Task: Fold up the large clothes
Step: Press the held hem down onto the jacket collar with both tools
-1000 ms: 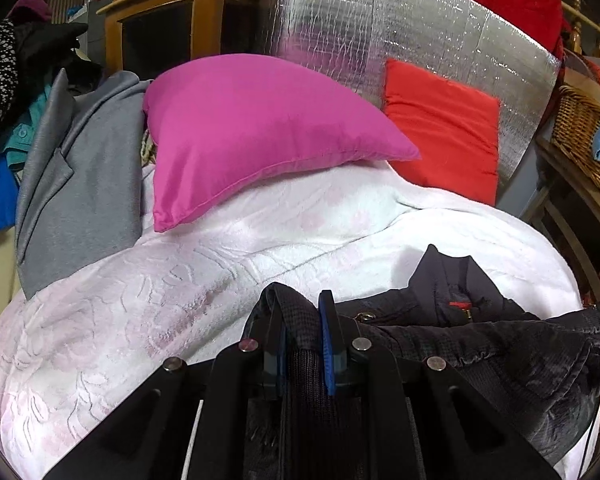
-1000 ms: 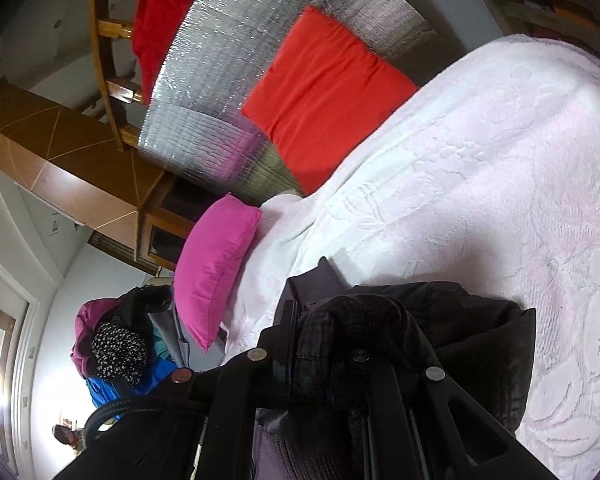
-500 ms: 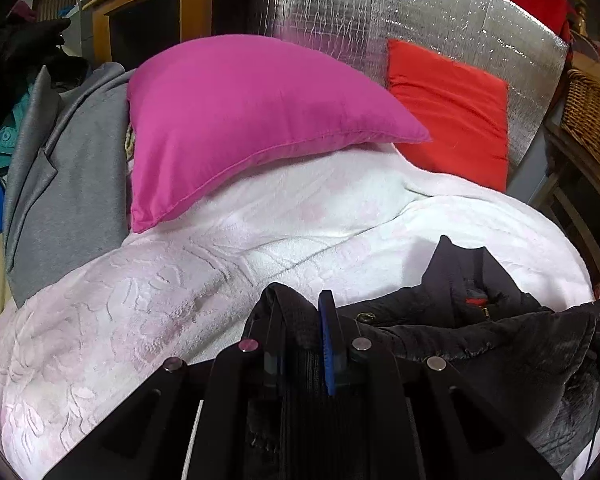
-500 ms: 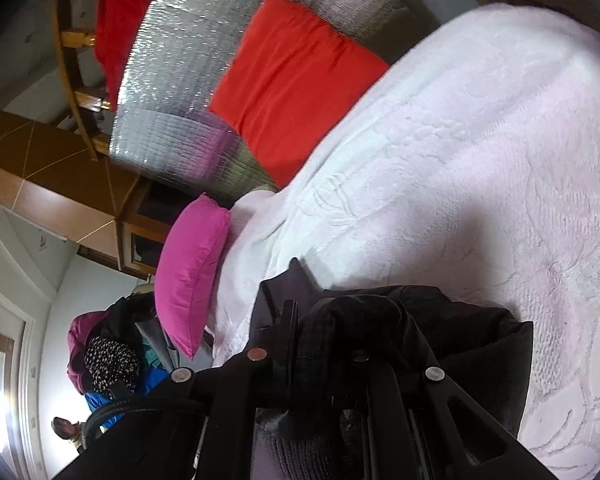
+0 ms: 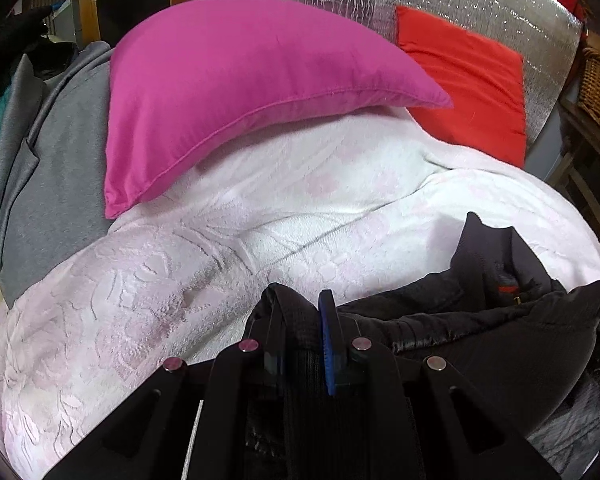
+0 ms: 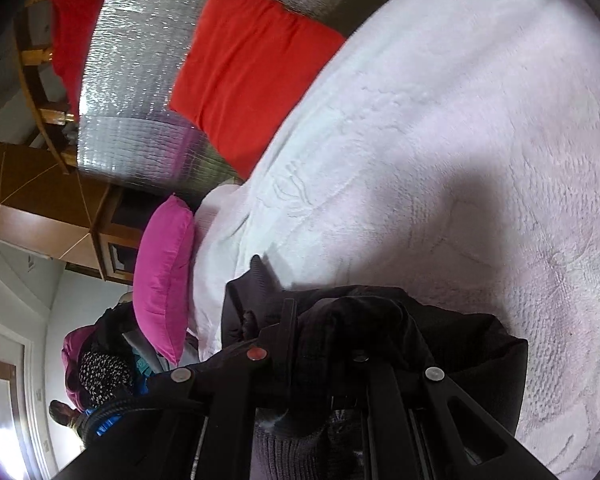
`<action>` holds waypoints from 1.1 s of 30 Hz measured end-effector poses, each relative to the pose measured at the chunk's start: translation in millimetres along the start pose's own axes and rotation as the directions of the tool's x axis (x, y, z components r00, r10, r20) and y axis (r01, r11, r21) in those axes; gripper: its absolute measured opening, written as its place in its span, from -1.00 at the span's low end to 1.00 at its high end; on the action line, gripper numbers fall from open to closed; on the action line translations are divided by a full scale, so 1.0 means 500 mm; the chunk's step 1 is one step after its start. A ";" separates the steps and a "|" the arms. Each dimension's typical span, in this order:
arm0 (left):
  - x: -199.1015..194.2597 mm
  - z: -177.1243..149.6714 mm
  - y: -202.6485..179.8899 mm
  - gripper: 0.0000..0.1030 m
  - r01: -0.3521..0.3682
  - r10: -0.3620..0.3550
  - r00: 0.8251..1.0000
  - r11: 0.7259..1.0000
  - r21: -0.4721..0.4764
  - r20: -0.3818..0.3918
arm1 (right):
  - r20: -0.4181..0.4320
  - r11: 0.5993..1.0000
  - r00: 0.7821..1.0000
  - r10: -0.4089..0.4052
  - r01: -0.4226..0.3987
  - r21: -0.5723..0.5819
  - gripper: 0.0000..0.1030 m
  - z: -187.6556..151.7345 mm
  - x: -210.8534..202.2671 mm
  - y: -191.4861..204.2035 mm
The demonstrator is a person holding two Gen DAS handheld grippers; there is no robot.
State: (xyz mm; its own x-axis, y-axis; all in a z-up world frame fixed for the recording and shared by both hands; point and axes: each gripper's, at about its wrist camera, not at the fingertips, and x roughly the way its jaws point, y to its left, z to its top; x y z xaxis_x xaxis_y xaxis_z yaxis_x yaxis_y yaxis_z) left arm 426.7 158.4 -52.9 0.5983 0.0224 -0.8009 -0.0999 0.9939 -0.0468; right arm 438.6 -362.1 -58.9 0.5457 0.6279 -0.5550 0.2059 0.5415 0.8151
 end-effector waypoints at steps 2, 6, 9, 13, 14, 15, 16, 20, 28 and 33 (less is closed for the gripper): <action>0.009 0.001 -0.002 -0.70 -0.005 0.005 1.000 1.000 0.007 -0.010 | -0.007 1.000 1.000 -0.005 0.005 0.022 -0.80 0.001 0.007 -0.011; 0.022 0.004 -0.006 -0.70 -0.010 0.011 1.000 1.000 0.016 -0.026 | -0.018 0.999 1.000 -0.021 0.021 0.036 -0.80 0.003 0.018 -0.022; 0.032 0.007 -0.008 -0.70 -0.013 0.014 0.999 1.000 0.018 -0.038 | -0.028 0.999 0.999 -0.032 0.033 0.039 -0.80 0.004 0.023 -0.023; 0.046 0.008 -0.010 -0.70 -0.018 0.020 0.998 1.000 0.024 -0.061 | -0.036 0.998 0.998 -0.043 0.044 0.051 -0.81 0.007 0.027 -0.027; 0.049 0.008 -0.010 -0.70 -0.020 0.021 0.998 0.999 0.027 -0.065 | -0.039 0.997 0.998 -0.043 0.045 0.058 -0.81 0.008 0.028 -0.029; 0.052 0.009 -0.011 -0.70 -0.021 0.023 0.997 0.999 0.031 -0.069 | -0.042 0.997 0.998 -0.041 0.044 0.068 -0.79 0.009 0.028 -0.033; 0.055 0.009 -0.012 -0.70 -0.023 0.025 0.997 0.999 0.036 -0.075 | -0.045 0.996 0.998 -0.040 0.044 0.075 -0.79 0.009 0.028 -0.036; 0.063 0.009 -0.013 -0.70 -0.028 0.032 0.996 0.999 0.041 -0.089 | -0.053 0.995 0.998 -0.044 0.048 0.090 -0.78 0.009 0.031 -0.037; 0.075 0.008 -0.012 -0.69 -0.033 0.037 0.994 0.998 0.046 -0.099 | -0.057 0.990 0.998 -0.030 0.037 0.133 -0.76 0.007 0.031 -0.043; 0.080 0.009 -0.009 -0.69 -0.027 0.031 0.994 0.999 0.040 -0.106 | -0.064 0.988 0.998 -0.029 0.038 0.147 -0.75 0.009 0.033 -0.045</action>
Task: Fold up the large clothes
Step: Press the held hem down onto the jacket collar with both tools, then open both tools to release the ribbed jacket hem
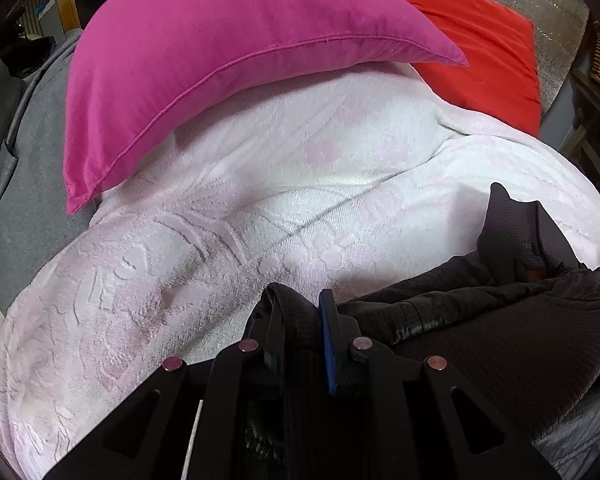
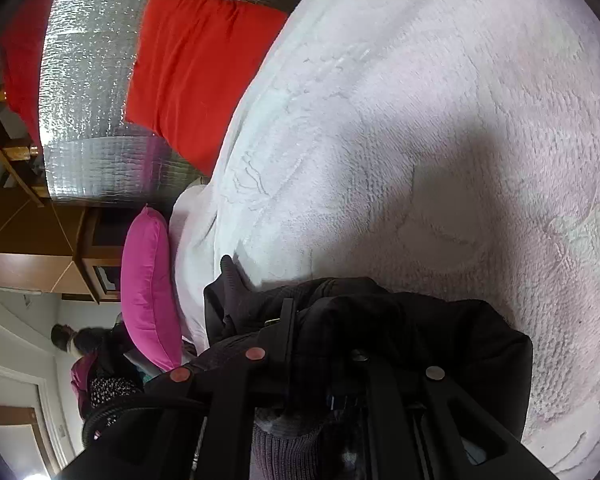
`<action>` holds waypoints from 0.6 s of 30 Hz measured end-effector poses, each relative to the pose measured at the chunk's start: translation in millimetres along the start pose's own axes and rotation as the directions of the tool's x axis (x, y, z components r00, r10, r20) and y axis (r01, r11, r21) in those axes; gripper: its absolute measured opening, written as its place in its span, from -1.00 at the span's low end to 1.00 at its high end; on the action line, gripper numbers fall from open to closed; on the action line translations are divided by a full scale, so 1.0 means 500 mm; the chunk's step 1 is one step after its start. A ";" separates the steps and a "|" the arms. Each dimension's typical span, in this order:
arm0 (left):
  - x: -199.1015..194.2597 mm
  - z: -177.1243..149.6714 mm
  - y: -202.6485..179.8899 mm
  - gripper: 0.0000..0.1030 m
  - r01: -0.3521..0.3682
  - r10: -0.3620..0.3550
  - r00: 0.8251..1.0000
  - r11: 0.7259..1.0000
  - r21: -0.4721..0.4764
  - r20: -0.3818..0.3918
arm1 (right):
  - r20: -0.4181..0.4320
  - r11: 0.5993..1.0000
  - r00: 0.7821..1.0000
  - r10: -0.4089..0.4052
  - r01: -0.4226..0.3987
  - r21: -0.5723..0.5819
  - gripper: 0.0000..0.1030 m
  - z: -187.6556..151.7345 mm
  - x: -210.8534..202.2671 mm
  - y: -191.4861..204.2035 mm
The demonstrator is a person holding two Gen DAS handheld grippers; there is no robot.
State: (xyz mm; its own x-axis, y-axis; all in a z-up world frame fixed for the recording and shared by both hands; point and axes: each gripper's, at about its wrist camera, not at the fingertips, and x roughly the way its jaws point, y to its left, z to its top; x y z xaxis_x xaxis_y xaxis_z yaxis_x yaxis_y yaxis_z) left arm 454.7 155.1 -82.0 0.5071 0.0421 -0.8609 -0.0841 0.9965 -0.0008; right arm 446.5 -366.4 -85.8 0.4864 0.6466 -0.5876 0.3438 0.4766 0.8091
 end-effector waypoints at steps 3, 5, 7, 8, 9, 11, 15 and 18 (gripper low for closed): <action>0.003 0.002 0.004 -0.67 0.008 -0.008 1.000 1.000 -0.006 -0.008 | -0.006 1.000 1.000 0.002 -0.002 0.006 -0.73 0.002 -0.001 0.000; 0.005 0.005 0.014 -0.62 0.029 -0.029 0.999 0.999 -0.039 -0.013 | -0.011 1.000 1.000 0.010 -0.010 0.020 -0.69 0.003 -0.002 0.000; 0.002 0.007 0.028 -0.59 0.064 -0.065 0.998 0.994 -0.084 -0.004 | -0.016 0.999 0.999 0.031 -0.030 0.036 -0.52 0.003 -0.006 0.001; -0.007 0.008 0.041 -0.57 0.107 -0.106 0.994 0.986 -0.126 0.017 | -0.014 0.998 0.999 0.050 -0.050 0.040 -0.26 0.003 -0.010 0.005; -0.015 0.008 0.050 -0.49 0.133 -0.129 0.991 0.979 -0.154 0.037 | -0.011 0.997 0.998 0.069 -0.069 0.037 0.15 0.002 -0.014 0.011; -0.031 0.011 0.064 -0.36 0.167 -0.157 0.985 0.967 -0.192 0.069 | -0.003 0.994 0.994 0.109 -0.109 0.019 0.54 0.001 -0.028 0.032; -0.089 0.018 0.084 0.35 0.133 -0.085 0.973 0.966 -0.221 0.213 | 0.013 0.991 0.992 0.129 -0.129 -0.019 0.58 -0.001 -0.053 0.058; -0.112 0.021 0.108 0.47 0.131 -0.062 0.964 0.957 -0.259 0.259 | 0.009 0.990 0.991 0.130 -0.129 -0.051 0.58 -0.005 -0.063 0.060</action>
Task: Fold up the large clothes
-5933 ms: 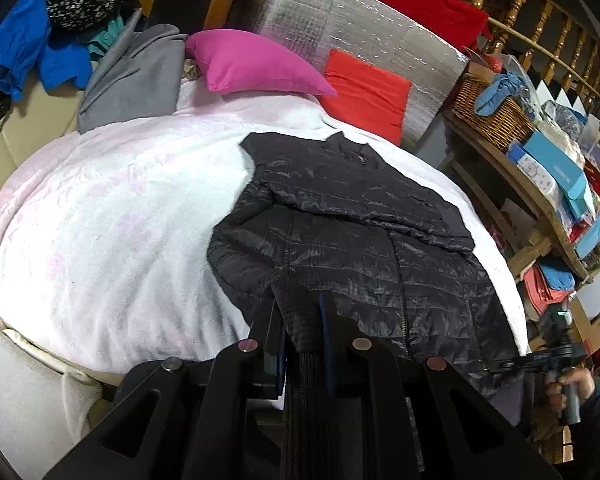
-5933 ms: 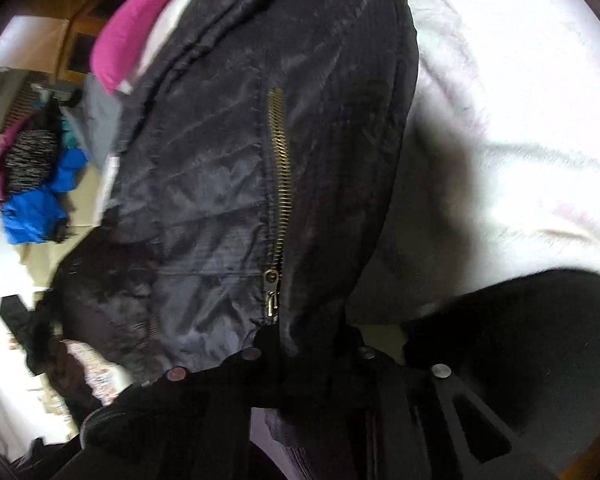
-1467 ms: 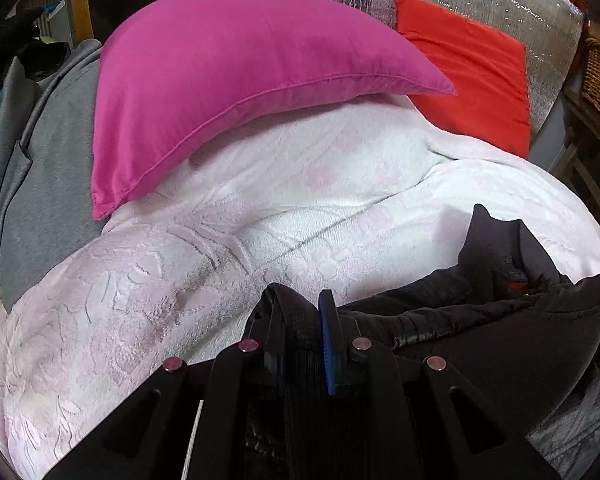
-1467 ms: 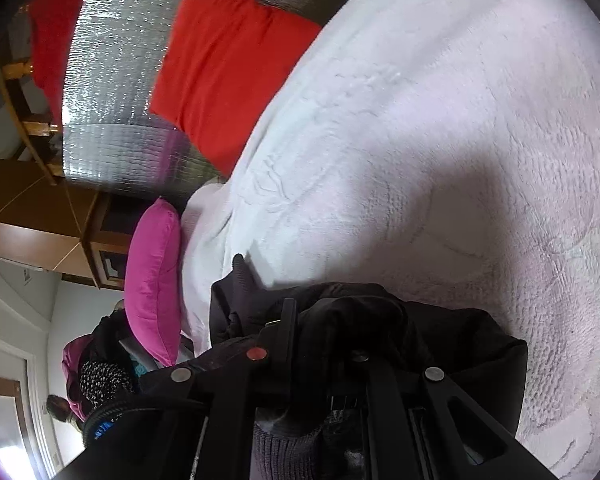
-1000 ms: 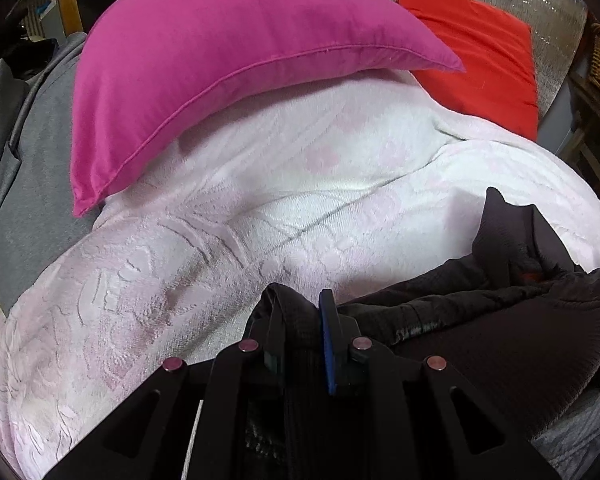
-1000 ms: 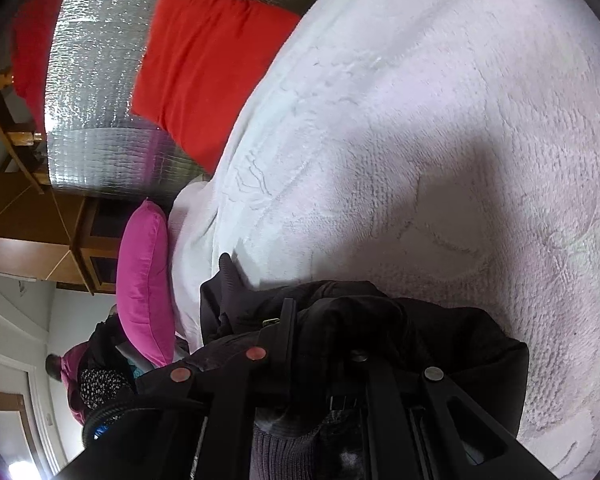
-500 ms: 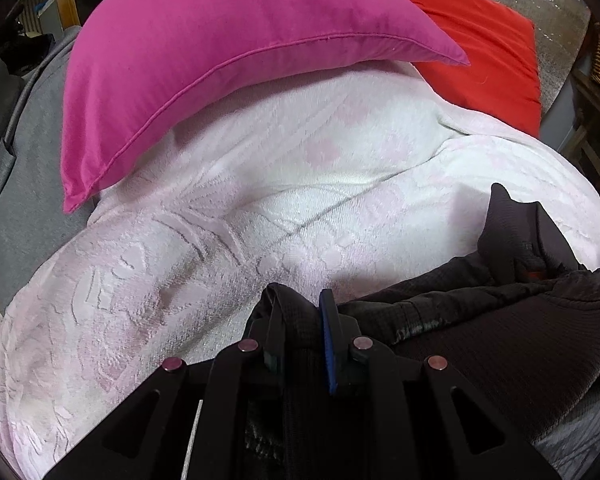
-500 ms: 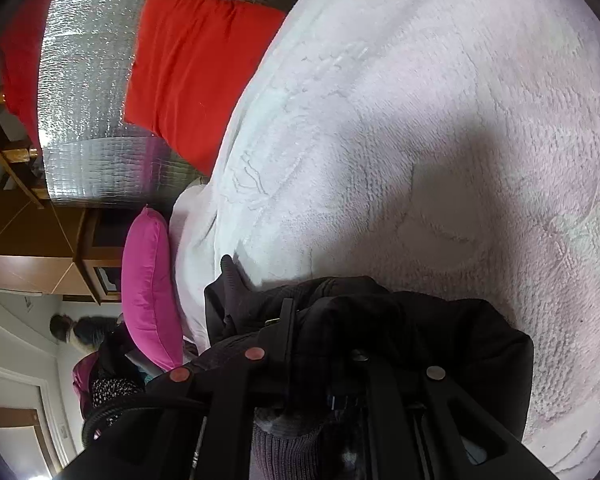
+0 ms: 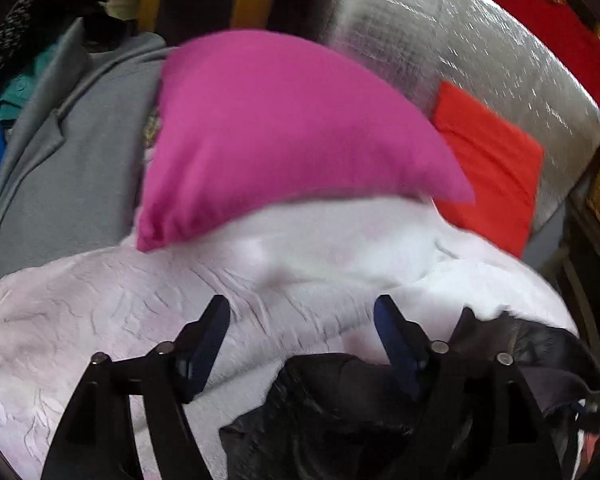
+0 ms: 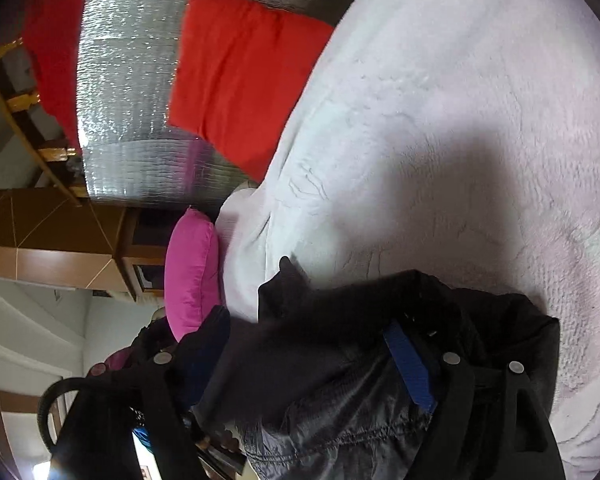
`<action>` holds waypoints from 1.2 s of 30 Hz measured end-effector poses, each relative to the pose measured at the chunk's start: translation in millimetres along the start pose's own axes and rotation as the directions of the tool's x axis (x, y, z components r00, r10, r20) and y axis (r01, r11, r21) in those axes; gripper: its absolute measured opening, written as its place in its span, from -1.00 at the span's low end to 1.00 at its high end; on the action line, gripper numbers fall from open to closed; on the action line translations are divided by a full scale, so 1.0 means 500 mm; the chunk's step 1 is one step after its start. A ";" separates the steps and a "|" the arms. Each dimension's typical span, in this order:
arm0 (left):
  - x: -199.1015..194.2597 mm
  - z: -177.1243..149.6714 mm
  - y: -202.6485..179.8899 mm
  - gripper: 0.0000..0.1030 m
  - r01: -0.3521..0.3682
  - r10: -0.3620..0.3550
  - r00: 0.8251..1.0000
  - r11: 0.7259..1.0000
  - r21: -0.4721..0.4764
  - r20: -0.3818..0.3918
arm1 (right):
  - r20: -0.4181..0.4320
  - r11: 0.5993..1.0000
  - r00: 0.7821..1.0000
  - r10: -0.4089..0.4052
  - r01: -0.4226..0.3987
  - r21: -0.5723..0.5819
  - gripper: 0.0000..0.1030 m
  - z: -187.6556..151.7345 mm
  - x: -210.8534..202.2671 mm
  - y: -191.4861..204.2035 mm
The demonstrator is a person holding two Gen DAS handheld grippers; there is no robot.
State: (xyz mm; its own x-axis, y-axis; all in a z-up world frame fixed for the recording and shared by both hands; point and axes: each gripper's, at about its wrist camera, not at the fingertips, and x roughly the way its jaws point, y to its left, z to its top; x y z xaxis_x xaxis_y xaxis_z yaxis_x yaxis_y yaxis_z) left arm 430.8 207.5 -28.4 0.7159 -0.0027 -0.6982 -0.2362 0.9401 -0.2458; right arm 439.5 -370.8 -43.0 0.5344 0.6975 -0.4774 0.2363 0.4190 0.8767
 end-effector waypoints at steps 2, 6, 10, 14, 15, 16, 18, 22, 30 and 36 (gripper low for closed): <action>0.008 0.000 0.009 0.47 0.011 -0.010 0.999 0.999 0.030 -0.037 | 0.007 0.999 1.000 -0.017 0.017 -0.037 0.58 -0.003 -0.009 0.006; 0.033 -0.024 0.022 0.47 0.021 -0.008 0.994 0.993 0.115 -0.110 | -0.011 0.986 0.998 -0.066 0.064 -0.153 0.58 -0.017 -0.024 0.023; 0.070 -0.046 0.022 0.47 0.046 -0.021 0.984 0.989 0.140 -0.179 | 0.063 0.898 0.965 -0.254 0.259 -0.355 0.58 -0.027 -0.016 0.061; 0.099 -0.063 -0.007 0.47 0.103 -0.060 0.970 0.979 0.175 -0.234 | 0.113 0.763 0.913 -0.393 0.392 -0.514 0.58 -0.033 0.036 0.082; 0.103 -0.067 -0.016 0.47 0.112 -0.064 0.968 0.975 0.193 -0.243 | 0.117 0.735 0.895 -0.430 0.423 -0.530 0.58 -0.030 0.054 0.078; 0.109 -0.068 -0.023 0.47 0.116 -0.062 0.967 0.971 0.209 -0.249 | 0.116 0.728 0.889 -0.443 0.432 -0.531 0.58 -0.023 0.063 0.070; 0.117 -0.069 -0.041 0.47 0.120 -0.063 0.969 0.965 0.233 -0.240 | 0.097 0.727 0.886 -0.454 0.431 -0.535 0.58 -0.015 0.078 0.055; 0.137 -0.075 -0.071 -0.50 0.111 -0.034 0.963 0.954 0.277 -0.267 | 0.032 0.717 0.871 -0.490 0.424 -0.553 -0.22 -0.014 0.111 0.049; 0.050 -0.056 -0.107 -0.76 0.052 -0.022 0.996 0.934 0.353 -0.087 | 0.265 0.638 0.873 -0.410 0.482 -0.601 -0.84 -0.073 -0.040 0.144; 0.180 -0.086 -0.092 -0.74 -0.042 0.124 0.963 0.947 0.317 -0.241 | 0.117 0.723 0.847 -0.519 0.508 -0.468 -0.83 -0.010 0.047 0.004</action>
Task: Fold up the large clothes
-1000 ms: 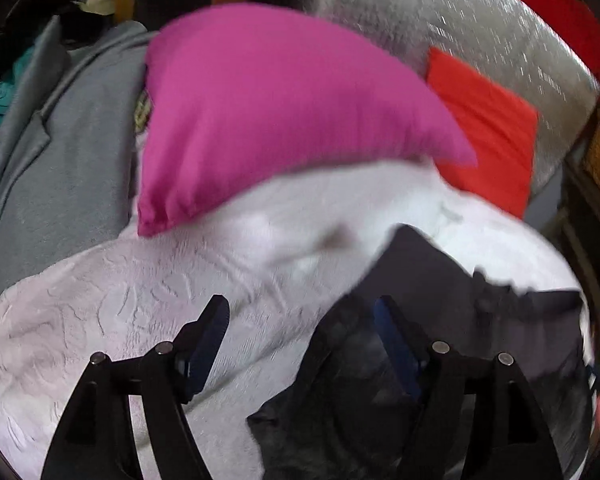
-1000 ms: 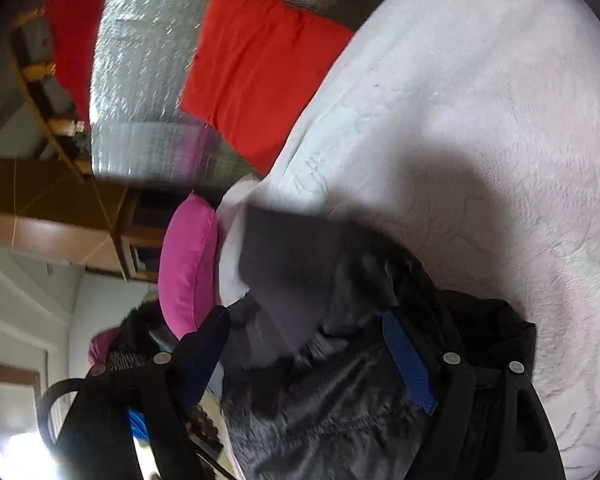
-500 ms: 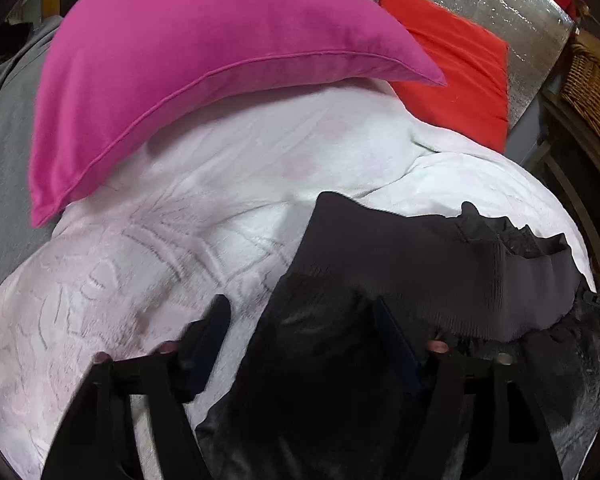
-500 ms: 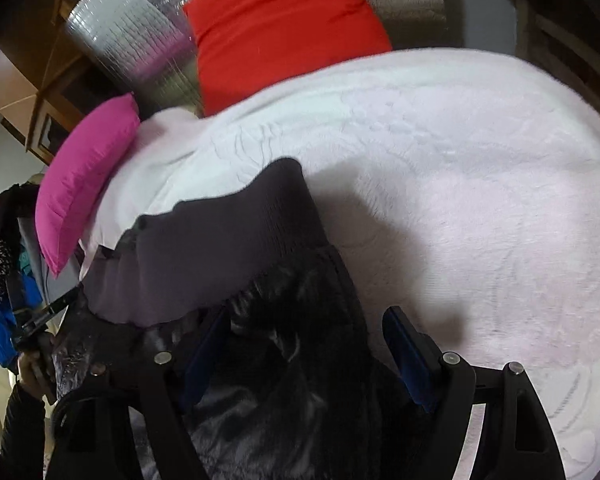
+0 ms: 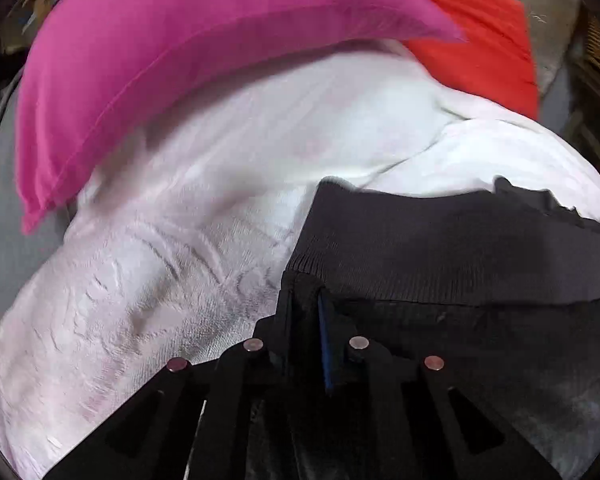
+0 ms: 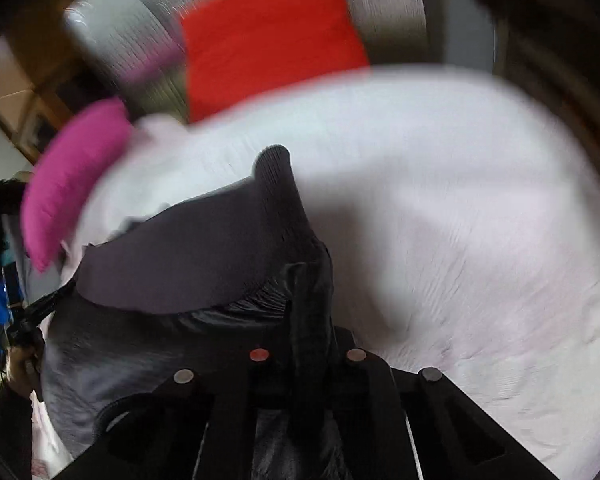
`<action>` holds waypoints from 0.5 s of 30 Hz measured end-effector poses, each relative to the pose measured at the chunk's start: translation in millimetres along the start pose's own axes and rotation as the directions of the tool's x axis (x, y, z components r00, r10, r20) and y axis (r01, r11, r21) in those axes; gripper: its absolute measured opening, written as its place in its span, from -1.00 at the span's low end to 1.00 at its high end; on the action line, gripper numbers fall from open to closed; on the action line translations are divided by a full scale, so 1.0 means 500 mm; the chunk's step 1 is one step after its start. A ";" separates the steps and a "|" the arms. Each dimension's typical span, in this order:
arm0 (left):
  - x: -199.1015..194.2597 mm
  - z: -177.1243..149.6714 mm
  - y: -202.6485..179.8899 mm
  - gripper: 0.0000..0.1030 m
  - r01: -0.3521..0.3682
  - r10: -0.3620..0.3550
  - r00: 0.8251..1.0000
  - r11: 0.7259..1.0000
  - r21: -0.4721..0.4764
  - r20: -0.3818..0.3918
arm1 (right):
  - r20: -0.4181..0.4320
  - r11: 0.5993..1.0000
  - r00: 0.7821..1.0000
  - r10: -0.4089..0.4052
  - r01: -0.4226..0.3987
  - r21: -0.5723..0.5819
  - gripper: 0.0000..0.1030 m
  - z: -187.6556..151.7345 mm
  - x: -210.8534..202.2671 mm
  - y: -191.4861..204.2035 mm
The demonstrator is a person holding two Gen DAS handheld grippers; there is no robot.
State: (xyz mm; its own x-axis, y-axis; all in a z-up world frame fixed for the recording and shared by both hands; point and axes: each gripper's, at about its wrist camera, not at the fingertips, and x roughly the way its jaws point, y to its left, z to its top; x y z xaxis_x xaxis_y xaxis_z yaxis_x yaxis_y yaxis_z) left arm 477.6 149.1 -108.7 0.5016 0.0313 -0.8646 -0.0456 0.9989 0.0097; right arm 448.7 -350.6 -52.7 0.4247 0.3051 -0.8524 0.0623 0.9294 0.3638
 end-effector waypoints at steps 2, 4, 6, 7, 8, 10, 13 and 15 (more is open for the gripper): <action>-0.006 0.007 -0.003 -0.72 -0.006 0.006 1.000 1.000 0.013 -0.005 | -0.007 0.999 1.000 0.022 -0.022 0.033 -0.77 -0.003 0.008 -0.011; -0.016 0.011 -0.002 -0.65 0.013 -0.013 1.000 1.000 0.019 0.007 | 0.015 0.996 0.998 0.062 -0.063 0.060 -0.46 -0.004 -0.004 -0.024; -0.032 0.016 0.009 -0.56 0.073 -0.072 0.997 0.997 -0.008 0.040 | 0.044 0.989 0.992 0.120 -0.123 0.087 -0.05 -0.005 -0.024 -0.038; -0.037 0.016 0.015 -0.47 0.093 -0.091 0.995 0.995 -0.024 0.051 | 0.062 0.988 0.990 0.125 -0.130 0.084 0.34 -0.004 -0.033 -0.041; -0.040 0.019 0.022 -0.24 0.122 -0.119 0.991 0.992 -0.043 0.062 | 0.094 0.989 0.988 0.121 -0.128 0.072 0.46 -0.001 -0.045 -0.041; -0.037 0.017 0.021 -0.03 0.135 -0.133 0.989 0.990 -0.040 0.062 | 0.112 0.991 0.988 0.109 -0.116 0.059 0.49 0.012 -0.051 -0.031; -0.025 0.015 -0.011 -0.45 0.081 -0.083 0.996 0.996 0.045 0.045 | 0.049 0.995 0.995 0.084 -0.086 0.051 0.45 0.032 -0.008 -0.021; -0.023 0.015 -0.027 -0.65 0.026 -0.030 0.999 0.997 0.078 0.044 | -0.016 0.995 0.995 0.095 -0.096 -0.018 -0.64 0.035 0.022 0.016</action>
State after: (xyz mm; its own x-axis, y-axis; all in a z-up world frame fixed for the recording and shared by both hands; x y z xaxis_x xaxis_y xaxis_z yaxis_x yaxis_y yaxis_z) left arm 479.2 135.3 -95.0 0.5404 0.0032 -0.8414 0.0349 0.9990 0.0262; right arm 469.9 -343.6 -52.6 0.4144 0.3955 -0.8197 0.0055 0.8995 0.4368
